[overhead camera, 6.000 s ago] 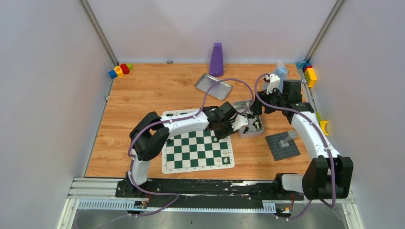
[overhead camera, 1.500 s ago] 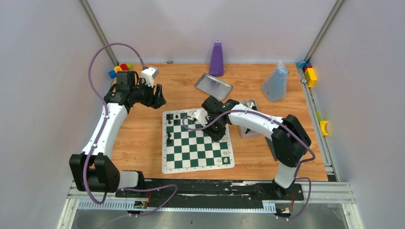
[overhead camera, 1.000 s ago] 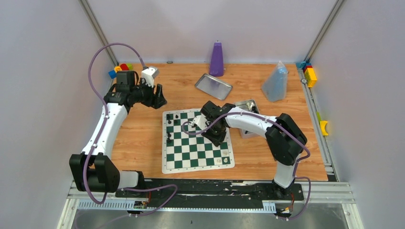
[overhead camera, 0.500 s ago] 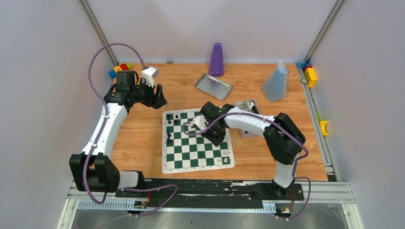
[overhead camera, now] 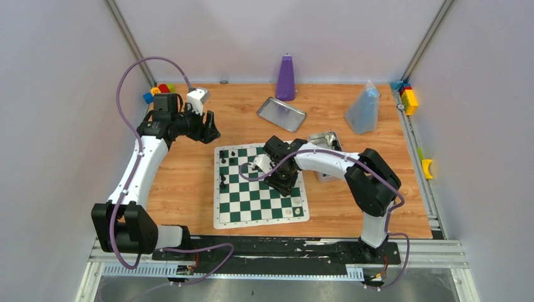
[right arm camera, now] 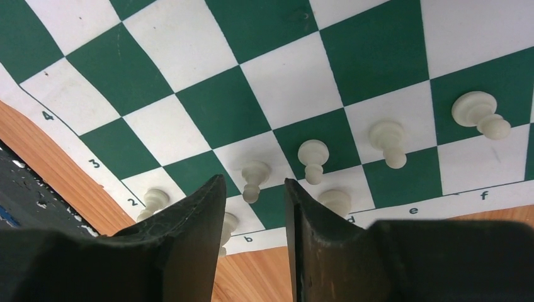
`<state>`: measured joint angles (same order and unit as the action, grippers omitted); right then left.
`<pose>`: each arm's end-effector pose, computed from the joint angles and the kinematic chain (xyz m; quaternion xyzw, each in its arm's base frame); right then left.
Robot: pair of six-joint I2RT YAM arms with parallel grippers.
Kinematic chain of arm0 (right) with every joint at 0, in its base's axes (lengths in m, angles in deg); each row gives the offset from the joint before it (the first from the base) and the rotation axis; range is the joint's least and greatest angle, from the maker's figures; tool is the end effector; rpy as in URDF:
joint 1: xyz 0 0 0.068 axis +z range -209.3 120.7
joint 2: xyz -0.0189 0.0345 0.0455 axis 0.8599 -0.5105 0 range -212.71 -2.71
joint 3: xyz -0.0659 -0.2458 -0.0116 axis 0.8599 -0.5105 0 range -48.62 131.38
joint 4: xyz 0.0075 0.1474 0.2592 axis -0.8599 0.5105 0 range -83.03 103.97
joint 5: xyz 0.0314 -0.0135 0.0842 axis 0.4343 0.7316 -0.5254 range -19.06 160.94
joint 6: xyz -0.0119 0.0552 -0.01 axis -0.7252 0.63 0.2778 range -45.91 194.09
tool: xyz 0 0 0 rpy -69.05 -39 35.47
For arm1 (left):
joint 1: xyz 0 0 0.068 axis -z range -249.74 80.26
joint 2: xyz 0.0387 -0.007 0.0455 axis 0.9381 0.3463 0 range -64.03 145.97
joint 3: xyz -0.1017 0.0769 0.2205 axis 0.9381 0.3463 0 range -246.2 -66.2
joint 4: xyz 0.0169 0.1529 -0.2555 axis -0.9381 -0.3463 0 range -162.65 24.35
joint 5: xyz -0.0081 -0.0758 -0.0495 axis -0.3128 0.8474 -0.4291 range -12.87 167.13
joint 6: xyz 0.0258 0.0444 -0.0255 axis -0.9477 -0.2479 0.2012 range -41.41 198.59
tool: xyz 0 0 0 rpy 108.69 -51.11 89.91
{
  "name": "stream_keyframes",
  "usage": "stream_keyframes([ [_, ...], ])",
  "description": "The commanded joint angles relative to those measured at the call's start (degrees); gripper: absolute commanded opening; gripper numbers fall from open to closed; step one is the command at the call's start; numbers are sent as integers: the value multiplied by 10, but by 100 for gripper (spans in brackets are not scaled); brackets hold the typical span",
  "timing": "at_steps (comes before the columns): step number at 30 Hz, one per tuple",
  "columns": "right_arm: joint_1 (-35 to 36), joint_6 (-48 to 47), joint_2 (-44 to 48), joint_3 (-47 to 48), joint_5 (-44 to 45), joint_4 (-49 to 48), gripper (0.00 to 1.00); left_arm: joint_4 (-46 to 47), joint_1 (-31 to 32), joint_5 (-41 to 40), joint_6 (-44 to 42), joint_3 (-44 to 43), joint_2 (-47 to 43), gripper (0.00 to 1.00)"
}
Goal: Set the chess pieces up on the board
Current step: Place the chess piece on the chessboard, then pick up the chess piece from the storage box.
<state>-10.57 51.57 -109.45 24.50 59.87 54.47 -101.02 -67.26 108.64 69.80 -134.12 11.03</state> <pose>0.2434 0.2892 0.1287 -0.5841 0.8023 0.1111 0.0532 0.3248 -0.0352 0.3012 0.1953 0.8660 -0.2268 0.4006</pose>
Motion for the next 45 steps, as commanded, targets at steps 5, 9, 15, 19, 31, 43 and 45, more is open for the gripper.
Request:
stream_keyframes([
  [5,-14,4,60,18,21,-2,47,12,-3,12,5,-6,-8,71],
  [9,-59,12,112,36,-13,13,50,12,-3,12,4,-6,-6,71],
  [15,-174,36,171,42,-51,10,51,11,-3,18,-5,-5,-6,71],
  [19,-259,55,172,41,-48,-8,46,6,-3,40,-13,-6,0,71],
  [31,-369,26,89,17,11,-37,44,-13,-3,71,-29,-14,19,71],
  [43,-360,22,67,-26,80,-29,45,-13,-3,81,-30,-14,27,71],
  [45,-353,22,62,-34,99,-31,45,-13,-3,83,-30,-13,29,72],
])
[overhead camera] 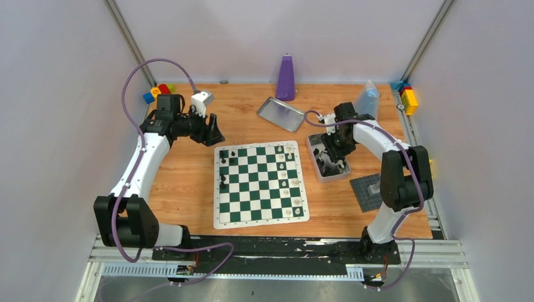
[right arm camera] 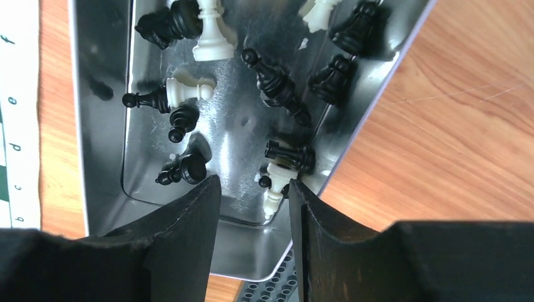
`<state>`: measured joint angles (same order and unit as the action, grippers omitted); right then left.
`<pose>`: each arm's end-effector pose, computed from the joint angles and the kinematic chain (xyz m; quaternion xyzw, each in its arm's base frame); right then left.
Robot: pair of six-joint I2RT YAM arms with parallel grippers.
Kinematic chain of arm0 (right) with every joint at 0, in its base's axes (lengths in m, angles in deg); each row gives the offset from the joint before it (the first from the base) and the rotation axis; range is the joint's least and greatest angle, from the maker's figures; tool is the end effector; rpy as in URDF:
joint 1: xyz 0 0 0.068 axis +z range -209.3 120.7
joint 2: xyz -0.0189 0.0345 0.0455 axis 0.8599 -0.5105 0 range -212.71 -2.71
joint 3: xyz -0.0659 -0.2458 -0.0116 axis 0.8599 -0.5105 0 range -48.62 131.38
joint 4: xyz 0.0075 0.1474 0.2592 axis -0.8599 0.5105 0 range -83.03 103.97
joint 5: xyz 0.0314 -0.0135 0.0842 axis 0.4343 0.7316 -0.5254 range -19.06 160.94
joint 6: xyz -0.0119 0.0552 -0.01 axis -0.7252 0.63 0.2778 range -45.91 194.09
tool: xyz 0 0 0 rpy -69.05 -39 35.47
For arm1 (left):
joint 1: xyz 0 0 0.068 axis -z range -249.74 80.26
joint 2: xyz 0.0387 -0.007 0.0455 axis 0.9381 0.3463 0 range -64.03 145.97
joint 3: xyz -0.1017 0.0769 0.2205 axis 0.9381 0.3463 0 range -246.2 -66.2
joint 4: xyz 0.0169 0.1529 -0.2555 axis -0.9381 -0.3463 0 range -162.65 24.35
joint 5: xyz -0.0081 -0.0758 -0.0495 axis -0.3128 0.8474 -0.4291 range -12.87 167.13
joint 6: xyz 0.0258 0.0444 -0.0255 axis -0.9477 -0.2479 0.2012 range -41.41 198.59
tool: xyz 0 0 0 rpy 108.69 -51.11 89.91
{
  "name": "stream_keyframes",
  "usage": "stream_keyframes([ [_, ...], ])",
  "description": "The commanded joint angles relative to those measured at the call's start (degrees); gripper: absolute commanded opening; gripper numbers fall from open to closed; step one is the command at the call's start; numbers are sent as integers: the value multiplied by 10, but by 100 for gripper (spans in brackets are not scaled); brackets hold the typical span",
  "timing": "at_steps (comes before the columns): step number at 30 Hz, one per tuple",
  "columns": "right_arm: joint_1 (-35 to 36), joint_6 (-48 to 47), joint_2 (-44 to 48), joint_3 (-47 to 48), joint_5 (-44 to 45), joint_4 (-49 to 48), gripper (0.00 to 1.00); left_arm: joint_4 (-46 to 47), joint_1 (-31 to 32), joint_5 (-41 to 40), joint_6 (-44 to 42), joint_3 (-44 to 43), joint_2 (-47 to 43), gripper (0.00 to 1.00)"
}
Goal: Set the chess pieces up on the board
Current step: Pick up the chess piece from the storage box.
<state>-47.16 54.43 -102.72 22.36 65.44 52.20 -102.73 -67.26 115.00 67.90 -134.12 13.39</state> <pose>0.3620 0.0819 0.1596 -0.2774 0.9498 0.0385 0.1396 0.3280 -0.0390 0.2881 0.2200 0.8592 -0.2757 0.3705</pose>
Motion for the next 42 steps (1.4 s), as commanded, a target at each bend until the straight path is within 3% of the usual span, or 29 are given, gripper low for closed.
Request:
stream_keyframes([
  [1,16,-6,-8,-15,52,-9,45,5,-3,22,-11,-13,7,72],
  [21,71,20,-59,-33,166,-5,43,5,-3,41,-19,-3,0,73],
  [25,71,19,-60,-31,160,-5,36,4,-3,41,-20,-3,-1,73],
  [33,72,17,-29,-4,117,1,12,3,-3,43,-21,-3,1,73],
  [42,68,11,24,17,64,1,4,3,-3,46,-23,-1,-2,74],
])
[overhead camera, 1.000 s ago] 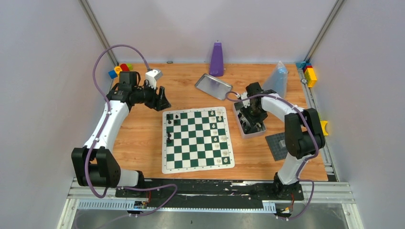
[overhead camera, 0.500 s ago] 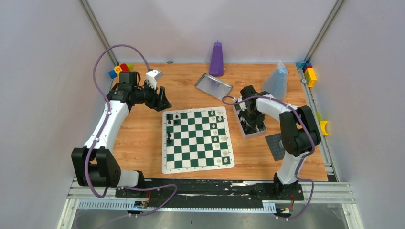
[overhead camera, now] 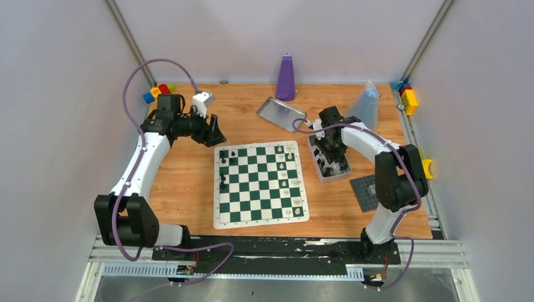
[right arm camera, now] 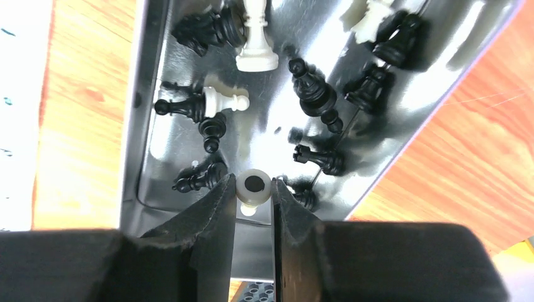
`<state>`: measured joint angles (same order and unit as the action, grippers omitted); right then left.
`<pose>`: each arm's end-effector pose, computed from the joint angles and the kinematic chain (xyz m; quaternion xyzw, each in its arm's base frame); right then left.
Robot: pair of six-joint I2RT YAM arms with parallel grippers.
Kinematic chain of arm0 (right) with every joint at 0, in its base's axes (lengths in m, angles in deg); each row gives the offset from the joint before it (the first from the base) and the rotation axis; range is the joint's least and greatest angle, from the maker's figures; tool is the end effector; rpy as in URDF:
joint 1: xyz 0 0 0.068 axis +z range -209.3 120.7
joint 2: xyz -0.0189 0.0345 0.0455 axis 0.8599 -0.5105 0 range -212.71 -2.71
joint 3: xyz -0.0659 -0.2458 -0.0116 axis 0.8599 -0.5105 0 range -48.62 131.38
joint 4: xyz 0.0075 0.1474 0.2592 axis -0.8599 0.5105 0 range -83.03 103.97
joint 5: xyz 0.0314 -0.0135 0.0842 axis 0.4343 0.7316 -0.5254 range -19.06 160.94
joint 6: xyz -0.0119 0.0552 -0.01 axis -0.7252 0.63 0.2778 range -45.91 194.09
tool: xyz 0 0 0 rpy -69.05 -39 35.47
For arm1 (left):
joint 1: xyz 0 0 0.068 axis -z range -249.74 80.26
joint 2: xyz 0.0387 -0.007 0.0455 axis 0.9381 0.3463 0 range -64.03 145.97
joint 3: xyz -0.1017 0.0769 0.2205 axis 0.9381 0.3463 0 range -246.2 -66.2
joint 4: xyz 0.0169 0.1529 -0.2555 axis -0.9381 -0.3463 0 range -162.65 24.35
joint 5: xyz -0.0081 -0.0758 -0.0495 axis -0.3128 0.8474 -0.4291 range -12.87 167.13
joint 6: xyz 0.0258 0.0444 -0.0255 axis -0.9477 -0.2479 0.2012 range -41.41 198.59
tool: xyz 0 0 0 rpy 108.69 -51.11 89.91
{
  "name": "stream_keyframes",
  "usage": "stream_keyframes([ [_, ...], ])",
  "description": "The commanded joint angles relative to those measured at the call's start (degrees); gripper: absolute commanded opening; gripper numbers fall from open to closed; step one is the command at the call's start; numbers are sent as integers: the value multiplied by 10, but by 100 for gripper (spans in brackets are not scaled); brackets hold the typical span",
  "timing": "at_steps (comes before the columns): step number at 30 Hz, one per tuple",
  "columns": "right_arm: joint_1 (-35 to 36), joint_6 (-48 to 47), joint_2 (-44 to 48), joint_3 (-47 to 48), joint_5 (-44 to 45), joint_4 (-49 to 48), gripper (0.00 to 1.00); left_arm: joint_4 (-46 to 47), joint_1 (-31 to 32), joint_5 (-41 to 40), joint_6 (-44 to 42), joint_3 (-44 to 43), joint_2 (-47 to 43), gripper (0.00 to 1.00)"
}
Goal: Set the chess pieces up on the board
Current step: Pick up the chess piece from the storage box.
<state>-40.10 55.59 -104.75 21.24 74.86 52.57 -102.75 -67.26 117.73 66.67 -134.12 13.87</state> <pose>0.3482 0.1183 0.1410 -0.3176 0.9416 -0.0333 0.1066 0.3285 -0.0406 0.2863 0.2354 0.8501 -0.2936 0.3685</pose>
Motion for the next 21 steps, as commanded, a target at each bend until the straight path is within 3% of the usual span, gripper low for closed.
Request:
stream_keyframes([
  [1,-3,-1,48,29,-50,-3,3,4,-3,20,-11,0,-7,74],
  [10,-12,4,98,38,-169,-16,2,11,0,64,-13,0,5,74],
  [15,-13,40,117,64,-277,-41,4,27,15,75,-14,8,-1,73],
  [21,-12,143,105,112,-425,-126,5,123,77,96,74,9,8,73],
])
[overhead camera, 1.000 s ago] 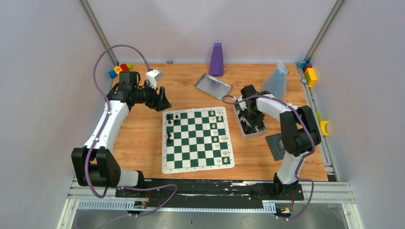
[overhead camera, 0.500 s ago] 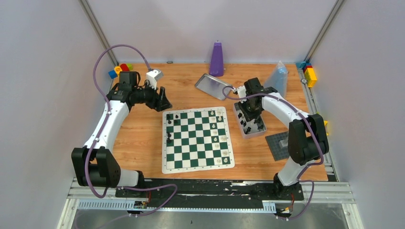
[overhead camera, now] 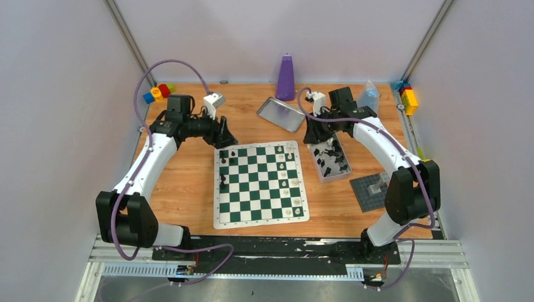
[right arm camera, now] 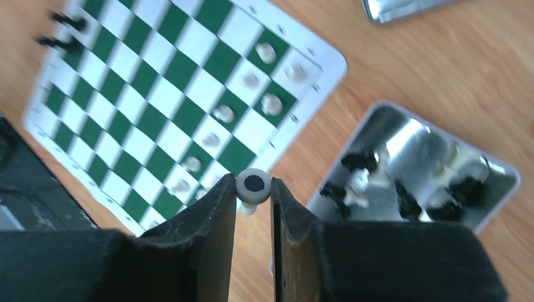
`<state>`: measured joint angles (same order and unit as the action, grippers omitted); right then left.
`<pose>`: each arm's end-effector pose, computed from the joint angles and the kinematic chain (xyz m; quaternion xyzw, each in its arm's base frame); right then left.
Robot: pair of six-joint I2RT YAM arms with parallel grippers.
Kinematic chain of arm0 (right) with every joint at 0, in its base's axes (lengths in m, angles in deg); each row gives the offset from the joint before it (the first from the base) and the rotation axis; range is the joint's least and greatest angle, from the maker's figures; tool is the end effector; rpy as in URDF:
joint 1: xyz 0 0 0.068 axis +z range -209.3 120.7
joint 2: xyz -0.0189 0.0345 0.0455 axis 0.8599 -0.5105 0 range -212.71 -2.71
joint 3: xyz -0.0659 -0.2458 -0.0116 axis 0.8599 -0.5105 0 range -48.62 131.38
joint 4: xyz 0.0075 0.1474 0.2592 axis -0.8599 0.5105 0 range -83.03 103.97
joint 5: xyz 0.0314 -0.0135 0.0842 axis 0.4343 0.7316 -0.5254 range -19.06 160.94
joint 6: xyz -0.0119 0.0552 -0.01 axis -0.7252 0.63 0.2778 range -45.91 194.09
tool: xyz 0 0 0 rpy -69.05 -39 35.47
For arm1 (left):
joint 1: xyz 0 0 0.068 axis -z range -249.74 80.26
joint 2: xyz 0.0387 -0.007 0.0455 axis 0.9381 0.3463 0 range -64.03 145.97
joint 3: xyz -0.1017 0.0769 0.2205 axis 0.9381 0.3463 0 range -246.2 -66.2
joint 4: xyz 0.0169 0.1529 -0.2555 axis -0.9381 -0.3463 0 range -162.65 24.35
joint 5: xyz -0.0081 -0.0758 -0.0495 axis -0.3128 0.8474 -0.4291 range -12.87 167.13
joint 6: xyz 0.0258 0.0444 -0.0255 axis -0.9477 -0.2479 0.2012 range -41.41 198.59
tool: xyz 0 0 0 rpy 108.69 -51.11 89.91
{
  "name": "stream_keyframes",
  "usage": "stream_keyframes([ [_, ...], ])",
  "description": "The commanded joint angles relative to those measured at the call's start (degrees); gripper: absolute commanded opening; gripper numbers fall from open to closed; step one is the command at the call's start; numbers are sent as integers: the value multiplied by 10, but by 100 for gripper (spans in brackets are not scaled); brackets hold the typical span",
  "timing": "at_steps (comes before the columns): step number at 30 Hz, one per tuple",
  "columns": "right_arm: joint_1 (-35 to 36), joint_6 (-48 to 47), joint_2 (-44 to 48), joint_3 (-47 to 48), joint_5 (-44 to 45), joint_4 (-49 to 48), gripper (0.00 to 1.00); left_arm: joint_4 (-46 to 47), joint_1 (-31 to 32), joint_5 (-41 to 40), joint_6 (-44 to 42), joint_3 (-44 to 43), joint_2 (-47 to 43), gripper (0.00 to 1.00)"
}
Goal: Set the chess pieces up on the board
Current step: Place the chess piece on the chessboard.
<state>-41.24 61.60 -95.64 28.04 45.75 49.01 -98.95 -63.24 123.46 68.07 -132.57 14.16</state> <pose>0.3560 0.1343 0.2423 -0.3048 0.8900 0.2225 0.2559 0.3265 -0.0666 0.2817 0.2743 0.8182 -0.3511 0.3634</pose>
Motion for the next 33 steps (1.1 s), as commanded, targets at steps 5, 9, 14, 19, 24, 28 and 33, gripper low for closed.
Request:
stream_keyframes([
  [5,-1,200,-6,73,-215,-171,5,180,69,93,190,-31,54,72],
  [9,-2,263,-13,70,-276,-220,6,291,106,105,260,-44,80,70],
  [14,-4,355,-5,44,-320,-300,4,427,140,92,385,-36,108,67],
  [19,-7,433,17,4,-318,-379,3,598,156,64,506,-3,124,64],
  [24,-16,475,7,7,-320,-399,2,721,160,53,639,23,151,60],
  [28,-27,493,4,18,-328,-408,2,754,161,41,670,36,161,57],
  [33,-39,509,2,29,-331,-415,2,788,162,15,692,61,162,57],
])
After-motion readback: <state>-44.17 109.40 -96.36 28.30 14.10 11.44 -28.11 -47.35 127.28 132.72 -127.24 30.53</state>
